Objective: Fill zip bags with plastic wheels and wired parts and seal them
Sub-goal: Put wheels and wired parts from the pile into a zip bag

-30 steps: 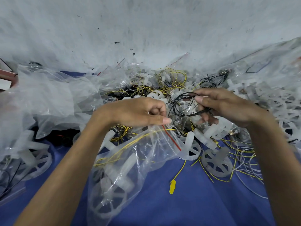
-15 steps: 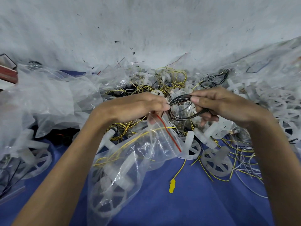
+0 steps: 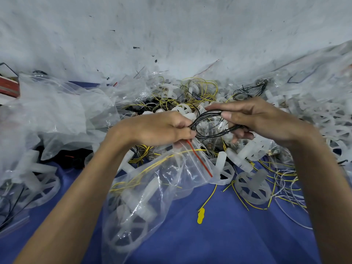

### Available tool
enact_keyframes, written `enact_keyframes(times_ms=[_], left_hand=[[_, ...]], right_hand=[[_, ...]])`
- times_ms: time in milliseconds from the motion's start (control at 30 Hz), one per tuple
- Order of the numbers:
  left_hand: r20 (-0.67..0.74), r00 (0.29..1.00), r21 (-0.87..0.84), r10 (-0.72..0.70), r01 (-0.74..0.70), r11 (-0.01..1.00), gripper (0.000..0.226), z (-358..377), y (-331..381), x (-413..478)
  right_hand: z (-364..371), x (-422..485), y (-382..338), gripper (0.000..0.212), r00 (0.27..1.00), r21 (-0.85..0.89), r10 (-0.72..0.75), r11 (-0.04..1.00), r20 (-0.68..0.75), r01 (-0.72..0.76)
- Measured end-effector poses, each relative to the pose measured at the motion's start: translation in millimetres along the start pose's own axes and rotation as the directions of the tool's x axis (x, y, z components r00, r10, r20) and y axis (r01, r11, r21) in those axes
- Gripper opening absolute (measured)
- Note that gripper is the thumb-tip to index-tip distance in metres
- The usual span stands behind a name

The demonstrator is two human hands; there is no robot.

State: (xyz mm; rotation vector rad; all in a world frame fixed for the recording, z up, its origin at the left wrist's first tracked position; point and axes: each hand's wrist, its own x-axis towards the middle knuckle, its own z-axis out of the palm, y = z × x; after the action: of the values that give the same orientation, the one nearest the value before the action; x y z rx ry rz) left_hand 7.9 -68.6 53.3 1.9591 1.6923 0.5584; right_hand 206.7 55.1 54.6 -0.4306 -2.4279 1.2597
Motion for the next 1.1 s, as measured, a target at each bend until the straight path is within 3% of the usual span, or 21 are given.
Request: enact_keyframes(times_ms=[400, 500, 667, 833, 967, 1033, 1100], left_hand=[[0.031, 1.0, -0.048, -0.004, 0.006, 0.999, 0.036, -5, 5, -5], [0.06, 0.998, -0.045, 0.034, -0.032, 0.998, 0.048, -12, 4, -11], [0.056, 0.991, -0.03, 0.118, -0.117, 0.993, 0.02, -18, 3, -19], [0.015, 0.988, -0.021, 0.151, -0.151, 0.988, 0.024, -14, 8, -15], [-0.052, 0.974, -0.021, 0.22, -0.221, 0.975, 0.022, -10, 15, -13], [-0.094, 0.963, -0.027, 0.253, -0.257, 0.966, 0.021, -11, 18, -14], [-0.104, 0.956, -0.041, 0.273, -0.278, 0.96, 0.017, -12, 20, -16]], right_hand=[[-8, -3, 2, 0.031, 1.0, 0.005, 0.026, 1.0, -0.009, -0.026], [-12, -6, 2, 0.03, 1.0, -0.031, 0.018, 0.999, -0.02, -0.019], [-13, -8, 0, 0.03, 1.0, -0.016, 0.029, 0.999, 0.012, -0.029], [13, -1, -12, 0.024, 0.992, -0.013, 0.015, 1.0, 0.127, -0.014], [58, 12, -24, 0.027, 0.981, -0.215, -0.006, 0.975, 0.192, 0.048], [78, 12, -25, 0.01, 0.974, -0.278, -0.044, 0.955, 0.223, 0.107], [92, 7, -24, 0.017, 0.95, -0.388, 0.09, 0.921, 0.3, 0.035]])
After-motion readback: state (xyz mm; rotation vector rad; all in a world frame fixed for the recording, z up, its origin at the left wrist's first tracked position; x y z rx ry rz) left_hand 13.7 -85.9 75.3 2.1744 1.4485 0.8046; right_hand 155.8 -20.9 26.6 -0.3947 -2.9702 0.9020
